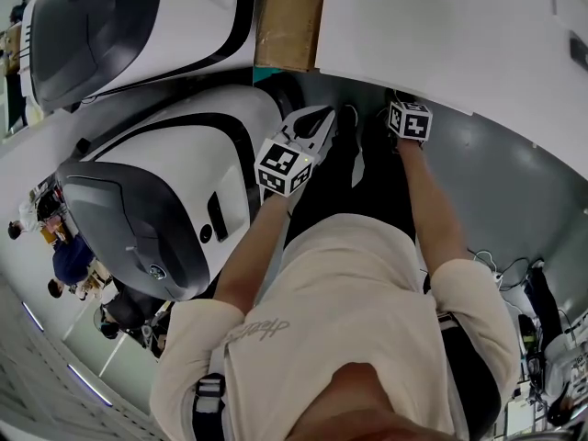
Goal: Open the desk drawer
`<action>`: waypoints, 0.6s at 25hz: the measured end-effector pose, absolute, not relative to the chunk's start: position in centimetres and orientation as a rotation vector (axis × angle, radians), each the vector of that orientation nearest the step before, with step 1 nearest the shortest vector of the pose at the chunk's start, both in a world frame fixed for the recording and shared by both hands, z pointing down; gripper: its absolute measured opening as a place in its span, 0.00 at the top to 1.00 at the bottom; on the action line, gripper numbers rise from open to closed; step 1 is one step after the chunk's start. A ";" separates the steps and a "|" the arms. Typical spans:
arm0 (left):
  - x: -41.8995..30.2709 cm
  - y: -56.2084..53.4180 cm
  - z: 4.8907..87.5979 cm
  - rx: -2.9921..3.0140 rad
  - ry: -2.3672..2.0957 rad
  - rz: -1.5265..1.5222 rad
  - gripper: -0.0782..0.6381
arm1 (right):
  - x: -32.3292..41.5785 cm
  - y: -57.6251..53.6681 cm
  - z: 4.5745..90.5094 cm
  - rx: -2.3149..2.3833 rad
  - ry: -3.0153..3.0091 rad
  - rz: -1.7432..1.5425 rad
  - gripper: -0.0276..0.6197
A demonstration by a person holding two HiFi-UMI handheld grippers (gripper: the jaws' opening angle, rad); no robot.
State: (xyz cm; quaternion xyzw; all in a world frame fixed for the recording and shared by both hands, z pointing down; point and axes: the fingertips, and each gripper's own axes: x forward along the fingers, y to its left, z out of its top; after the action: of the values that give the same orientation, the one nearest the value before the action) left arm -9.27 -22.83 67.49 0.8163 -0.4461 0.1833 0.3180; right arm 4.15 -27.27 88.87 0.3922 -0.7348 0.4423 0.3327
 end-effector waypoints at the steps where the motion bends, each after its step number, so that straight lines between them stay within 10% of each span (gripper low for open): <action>1: -9.2 -22.9 67.5 2.149 -1.171 0.480 0.89 | 4.1 -27.2 88.8 1.026 -1.916 1.157 0.82; 15: -7.8 -23.3 66.7 2.231 -1.060 0.494 0.89 | 4.5 -25.5 88.5 1.082 -1.888 1.147 0.82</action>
State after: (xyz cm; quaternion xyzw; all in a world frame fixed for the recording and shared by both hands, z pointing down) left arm -7.79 -23.25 66.72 0.8432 -0.4005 0.1866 0.3063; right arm 4.55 -25.48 88.50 0.4145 -0.7235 0.4395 0.3341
